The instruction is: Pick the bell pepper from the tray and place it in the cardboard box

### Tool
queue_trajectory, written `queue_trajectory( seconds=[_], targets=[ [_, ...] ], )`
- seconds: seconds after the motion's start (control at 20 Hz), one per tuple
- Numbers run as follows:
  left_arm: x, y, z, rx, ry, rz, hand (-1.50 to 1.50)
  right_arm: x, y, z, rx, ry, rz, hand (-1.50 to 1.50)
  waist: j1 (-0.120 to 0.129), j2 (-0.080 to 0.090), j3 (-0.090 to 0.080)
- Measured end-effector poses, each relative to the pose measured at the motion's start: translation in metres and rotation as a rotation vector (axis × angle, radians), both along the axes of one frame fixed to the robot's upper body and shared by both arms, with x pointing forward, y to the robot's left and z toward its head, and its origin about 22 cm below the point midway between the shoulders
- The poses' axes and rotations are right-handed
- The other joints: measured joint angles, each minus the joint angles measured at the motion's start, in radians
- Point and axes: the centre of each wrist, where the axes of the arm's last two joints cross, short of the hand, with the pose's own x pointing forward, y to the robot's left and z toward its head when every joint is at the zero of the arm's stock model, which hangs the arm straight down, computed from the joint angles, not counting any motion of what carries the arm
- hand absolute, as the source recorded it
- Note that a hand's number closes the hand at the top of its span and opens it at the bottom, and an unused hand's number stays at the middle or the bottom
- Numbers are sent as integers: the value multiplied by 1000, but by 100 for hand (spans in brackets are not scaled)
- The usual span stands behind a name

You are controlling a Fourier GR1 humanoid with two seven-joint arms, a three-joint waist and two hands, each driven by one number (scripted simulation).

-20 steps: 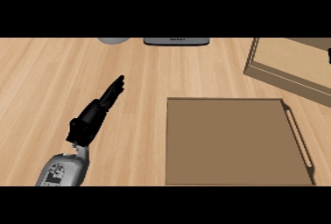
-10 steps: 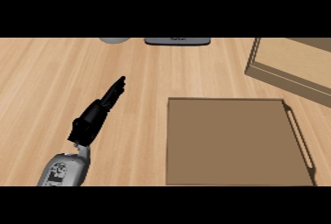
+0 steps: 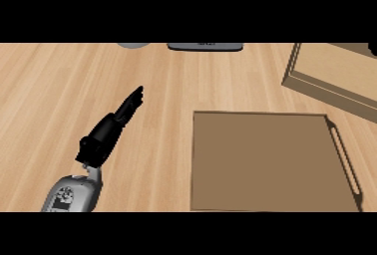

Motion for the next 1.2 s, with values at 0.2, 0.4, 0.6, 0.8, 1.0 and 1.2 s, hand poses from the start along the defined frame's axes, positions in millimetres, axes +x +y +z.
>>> queue_trajectory(
  seconds=[0.2, 0.4, 0.6, 0.8, 1.0, 1.2],
  targets=[
    [5, -5, 3, -3, -3, -5, 0, 11, -5, -26, 25, 46, -18, 150, 4, 3, 0],
    [2, -2, -4, 2, -10, -6, 0, 13, -15, -47, 173, 74, -50, -150, 8, 5, 1],
    [7, -5, -2, -5, -15, -14, 0, 13, -21, -68, 264, 93, -45, -150, 12, 9, 2],
    [8, -10, -6, -5, -11, -15, 0, 9, -30, -73, 358, 10, -7, -150, 12, 9, 2],
    [6, -6, -4, -7, -12, -12, 0, 4, -42, -70, 471, -182, -5, -150, 11, 8, 4],
    [3, -1, -2, -3, -13, -1, 0, -8, -60, -70, 604, -364, 2, -150, 4, 5, 4]
  ],
)
